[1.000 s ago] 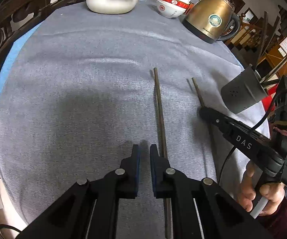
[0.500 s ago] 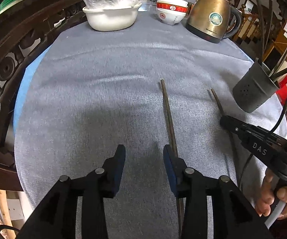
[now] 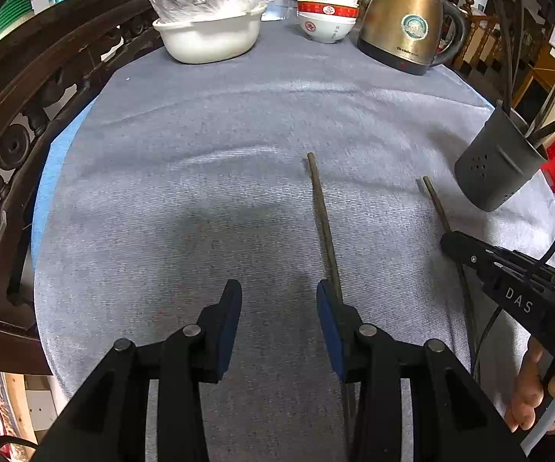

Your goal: Organize utensils

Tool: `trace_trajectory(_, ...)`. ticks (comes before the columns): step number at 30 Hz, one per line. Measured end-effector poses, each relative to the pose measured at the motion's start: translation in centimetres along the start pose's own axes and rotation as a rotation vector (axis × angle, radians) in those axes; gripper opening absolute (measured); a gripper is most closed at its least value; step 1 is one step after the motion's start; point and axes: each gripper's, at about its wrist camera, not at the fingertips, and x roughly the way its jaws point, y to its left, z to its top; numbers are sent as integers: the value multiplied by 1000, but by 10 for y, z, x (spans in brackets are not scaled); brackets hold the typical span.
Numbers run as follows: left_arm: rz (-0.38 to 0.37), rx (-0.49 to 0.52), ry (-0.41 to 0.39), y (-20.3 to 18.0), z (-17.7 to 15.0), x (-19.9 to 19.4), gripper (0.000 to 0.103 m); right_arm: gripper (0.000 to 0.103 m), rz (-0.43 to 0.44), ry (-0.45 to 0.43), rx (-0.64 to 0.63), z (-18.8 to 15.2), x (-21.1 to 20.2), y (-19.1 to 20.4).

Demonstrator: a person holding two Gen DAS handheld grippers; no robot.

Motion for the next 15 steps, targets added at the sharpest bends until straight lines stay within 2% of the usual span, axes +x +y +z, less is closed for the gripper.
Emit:
trace_trajectory(8, 15, 6, 13, -5, 1, 3, 42, 8, 19, 1, 5, 1, 0, -3)
trace_trajectory(15, -47, -30, 46, -3, 13, 11, 43, 8, 40, -3, 6, 0, -1, -5)
